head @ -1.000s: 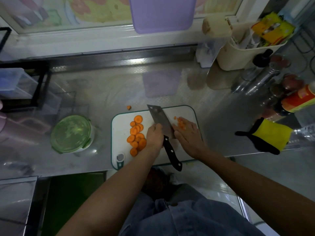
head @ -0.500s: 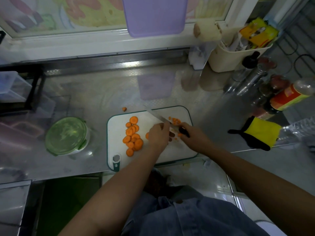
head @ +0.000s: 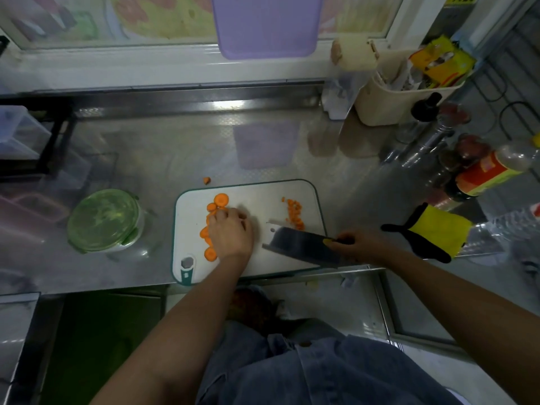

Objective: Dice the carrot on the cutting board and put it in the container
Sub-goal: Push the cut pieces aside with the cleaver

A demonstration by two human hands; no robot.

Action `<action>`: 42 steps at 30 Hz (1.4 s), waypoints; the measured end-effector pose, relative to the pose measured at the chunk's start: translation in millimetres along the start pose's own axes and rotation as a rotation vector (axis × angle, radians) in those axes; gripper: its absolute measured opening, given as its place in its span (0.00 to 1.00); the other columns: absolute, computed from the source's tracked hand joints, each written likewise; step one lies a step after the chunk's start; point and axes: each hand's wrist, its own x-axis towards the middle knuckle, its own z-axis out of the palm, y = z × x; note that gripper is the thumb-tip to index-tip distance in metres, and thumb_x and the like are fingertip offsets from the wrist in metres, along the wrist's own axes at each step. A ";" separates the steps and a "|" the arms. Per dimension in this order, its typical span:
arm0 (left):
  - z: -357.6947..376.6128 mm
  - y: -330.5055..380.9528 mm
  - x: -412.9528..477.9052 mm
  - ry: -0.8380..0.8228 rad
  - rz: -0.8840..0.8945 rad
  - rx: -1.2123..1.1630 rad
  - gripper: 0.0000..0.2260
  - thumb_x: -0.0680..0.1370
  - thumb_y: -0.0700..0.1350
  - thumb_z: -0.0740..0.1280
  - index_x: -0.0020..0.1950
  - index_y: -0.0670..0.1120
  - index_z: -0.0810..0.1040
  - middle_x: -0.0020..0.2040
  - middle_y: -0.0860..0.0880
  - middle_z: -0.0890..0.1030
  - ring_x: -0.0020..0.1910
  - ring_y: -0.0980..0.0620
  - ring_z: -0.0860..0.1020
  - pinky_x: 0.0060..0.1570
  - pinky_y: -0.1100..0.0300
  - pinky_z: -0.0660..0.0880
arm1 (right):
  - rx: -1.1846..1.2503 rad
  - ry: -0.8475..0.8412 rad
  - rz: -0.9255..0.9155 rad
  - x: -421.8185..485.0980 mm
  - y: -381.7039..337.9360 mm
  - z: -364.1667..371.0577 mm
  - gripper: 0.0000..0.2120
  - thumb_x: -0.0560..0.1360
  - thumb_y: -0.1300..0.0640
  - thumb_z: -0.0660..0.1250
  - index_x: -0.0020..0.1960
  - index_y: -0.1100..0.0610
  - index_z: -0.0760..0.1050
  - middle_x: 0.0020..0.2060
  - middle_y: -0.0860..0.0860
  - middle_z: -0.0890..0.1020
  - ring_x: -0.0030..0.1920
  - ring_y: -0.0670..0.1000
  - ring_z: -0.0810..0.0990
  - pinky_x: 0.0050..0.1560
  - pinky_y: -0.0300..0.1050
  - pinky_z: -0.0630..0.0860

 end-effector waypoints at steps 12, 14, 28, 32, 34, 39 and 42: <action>-1.1 -5.7 -6.1 -0.101 0.098 0.170 0.18 0.77 0.49 0.63 0.65 0.43 0.74 0.64 0.40 0.72 0.65 0.40 0.65 0.63 0.50 0.62 | 0.057 0.118 -0.087 24.1 5.5 0.1 0.15 0.76 0.49 0.66 0.32 0.52 0.71 0.26 0.49 0.71 0.29 0.46 0.69 0.34 0.43 0.65; -2.7 -5.9 -6.0 -0.123 0.100 0.196 0.19 0.77 0.50 0.64 0.66 0.43 0.74 0.65 0.40 0.71 0.65 0.40 0.66 0.64 0.50 0.62 | -0.006 0.110 -0.092 25.4 6.2 3.2 0.16 0.76 0.49 0.67 0.31 0.50 0.69 0.26 0.47 0.70 0.28 0.45 0.68 0.33 0.42 0.64; -4.3 -11.9 0.1 -0.194 0.133 0.273 0.18 0.78 0.46 0.62 0.68 0.50 0.73 0.66 0.43 0.71 0.66 0.41 0.64 0.62 0.50 0.63 | 0.005 0.354 -0.021 26.0 -19.4 26.3 0.14 0.79 0.53 0.63 0.37 0.59 0.72 0.30 0.53 0.74 0.32 0.51 0.73 0.29 0.39 0.61; -8.8 -22.5 -0.4 -0.118 0.183 0.186 0.19 0.77 0.51 0.65 0.67 0.49 0.74 0.64 0.42 0.73 0.63 0.41 0.67 0.59 0.49 0.63 | 0.156 0.356 -0.031 29.6 -32.6 36.4 0.12 0.79 0.51 0.62 0.39 0.56 0.73 0.29 0.53 0.77 0.29 0.52 0.76 0.29 0.44 0.71; -14.6 -31.9 -1.6 -0.065 0.177 0.118 0.17 0.76 0.49 0.66 0.64 0.47 0.77 0.60 0.41 0.75 0.58 0.40 0.70 0.55 0.49 0.65 | 0.234 0.277 -0.028 31.5 -44.1 41.6 0.12 0.79 0.51 0.61 0.39 0.54 0.72 0.28 0.53 0.76 0.25 0.50 0.75 0.24 0.42 0.72; -34.3 -65.6 -7.1 0.016 0.091 0.000 0.15 0.71 0.47 0.62 0.53 0.44 0.81 0.48 0.40 0.78 0.49 0.38 0.74 0.49 0.48 0.71 | 0.516 0.252 0.050 42.6 -82.1 57.5 0.12 0.82 0.52 0.56 0.46 0.57 0.72 0.31 0.55 0.78 0.24 0.50 0.73 0.24 0.41 0.69; -44.0 -82.6 -10.7 -0.033 0.000 -0.059 0.08 0.73 0.41 0.67 0.50 0.42 0.80 0.47 0.39 0.79 0.48 0.39 0.76 0.47 0.50 0.72 | 0.672 0.210 0.093 51.4 -102.7 67.4 0.08 0.81 0.55 0.58 0.53 0.59 0.71 0.36 0.57 0.77 0.28 0.50 0.73 0.23 0.41 0.67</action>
